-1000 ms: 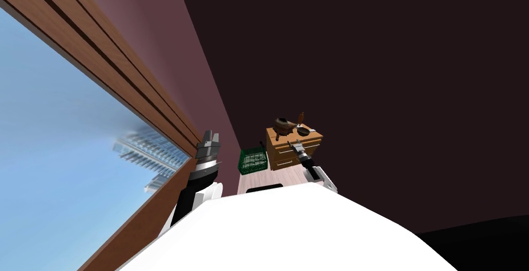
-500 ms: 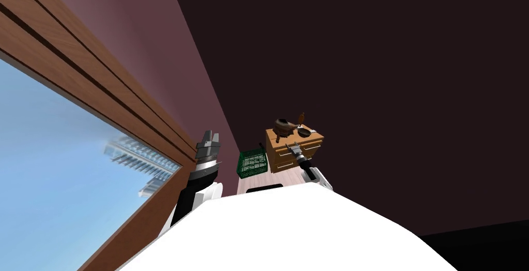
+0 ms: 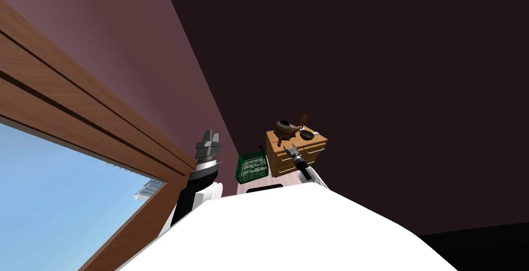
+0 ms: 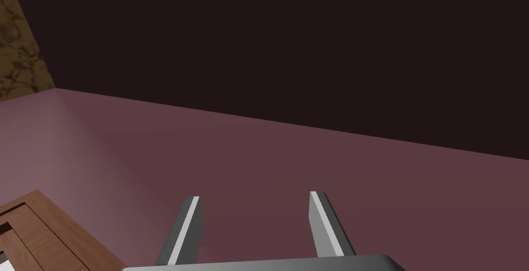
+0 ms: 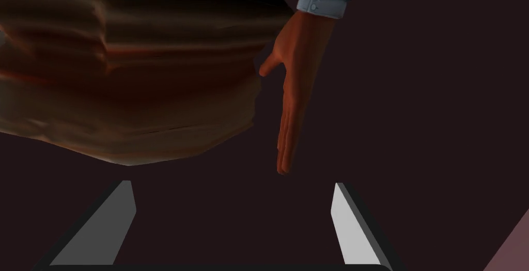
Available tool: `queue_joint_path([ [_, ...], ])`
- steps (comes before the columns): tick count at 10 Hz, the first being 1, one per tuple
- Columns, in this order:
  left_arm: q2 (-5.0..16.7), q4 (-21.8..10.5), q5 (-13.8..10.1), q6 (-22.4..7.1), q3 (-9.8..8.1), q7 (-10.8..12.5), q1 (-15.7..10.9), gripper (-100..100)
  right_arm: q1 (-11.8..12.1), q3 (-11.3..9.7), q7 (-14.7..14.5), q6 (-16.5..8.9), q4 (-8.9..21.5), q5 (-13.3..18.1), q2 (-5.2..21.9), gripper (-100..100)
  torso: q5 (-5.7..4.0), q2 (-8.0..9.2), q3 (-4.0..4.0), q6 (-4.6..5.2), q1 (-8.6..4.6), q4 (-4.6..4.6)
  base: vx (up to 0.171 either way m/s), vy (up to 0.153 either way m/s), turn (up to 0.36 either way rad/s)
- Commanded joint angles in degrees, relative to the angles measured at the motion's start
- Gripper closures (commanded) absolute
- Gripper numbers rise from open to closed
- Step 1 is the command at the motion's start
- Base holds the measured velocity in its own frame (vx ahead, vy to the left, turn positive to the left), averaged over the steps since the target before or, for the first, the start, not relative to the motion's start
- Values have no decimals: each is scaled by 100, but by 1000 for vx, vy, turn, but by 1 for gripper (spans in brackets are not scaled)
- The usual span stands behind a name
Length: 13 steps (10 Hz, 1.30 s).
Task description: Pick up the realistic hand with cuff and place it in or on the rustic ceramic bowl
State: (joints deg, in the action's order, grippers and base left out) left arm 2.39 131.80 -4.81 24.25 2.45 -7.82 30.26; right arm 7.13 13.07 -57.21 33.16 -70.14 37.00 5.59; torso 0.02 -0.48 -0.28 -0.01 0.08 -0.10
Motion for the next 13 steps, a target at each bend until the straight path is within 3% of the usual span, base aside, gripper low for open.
queue_joint_path([
  [1, 0, 0, 0, 0, 0, 0, 0, 0, -137, 10, -135, 16, 217, 110, -203, -100, 0, 0, 0, 0, 0, 0, 132, 18, 1],
  [3, 0, 0, 0, 0, 0, 0, 1, 0, -233, 5, -192, 14, 301, 169, -369, -100, 0, -22, -11, -1, -2, -3, 181, 22, 24],
  [4, 0, 0, 0, 0, 0, 0, 1, 0, -199, -11, -158, -17, 235, 159, -318, -100, 1, -21, -11, -1, 7, -4, 71, 23, 6],
  [5, 0, 0, 0, 0, 0, 0, 0, 0, -203, -17, -159, -27, 229, 164, -328, 0, 1, 8, 4, 1, 1, 1, 14, 4, -1],
  [6, 0, 0, 0, 0, 0, 0, -1, 0, -399, 58, -156, -80, 373, 122, -263, -100, 0, 31, 18, 1, -5, 7, 6, 14, 87],
  [8, 0, 0, 0, 0, 0, 0, -1, 0, -594, 132, -153, -133, 516, 81, -198, -100, 1, 42, 25, 0, -2, 10, 3, 19, 58],
  [9, 0, 0, 0, 0, 0, 0, -1, 0, -513, 92, -143, -128, 433, 102, -222, -100, 1, 45, 26, 0, -1, 10, 1, 8, 8],
  [10, 0, 0, 0, 0, 0, 0, -1, 0, -524, 95, -140, -138, 439, 100, -218, 100, 0, 47, 27, 2, -5, 10, 0, 0, 0],
  [13, 0, 0, 0, 0, 0, 0, -1, 0, -524, 93, -134, -135, 438, 97, -223, 100, 1, 46, 27, 3, -9, 9, 0, 0, 0],
])
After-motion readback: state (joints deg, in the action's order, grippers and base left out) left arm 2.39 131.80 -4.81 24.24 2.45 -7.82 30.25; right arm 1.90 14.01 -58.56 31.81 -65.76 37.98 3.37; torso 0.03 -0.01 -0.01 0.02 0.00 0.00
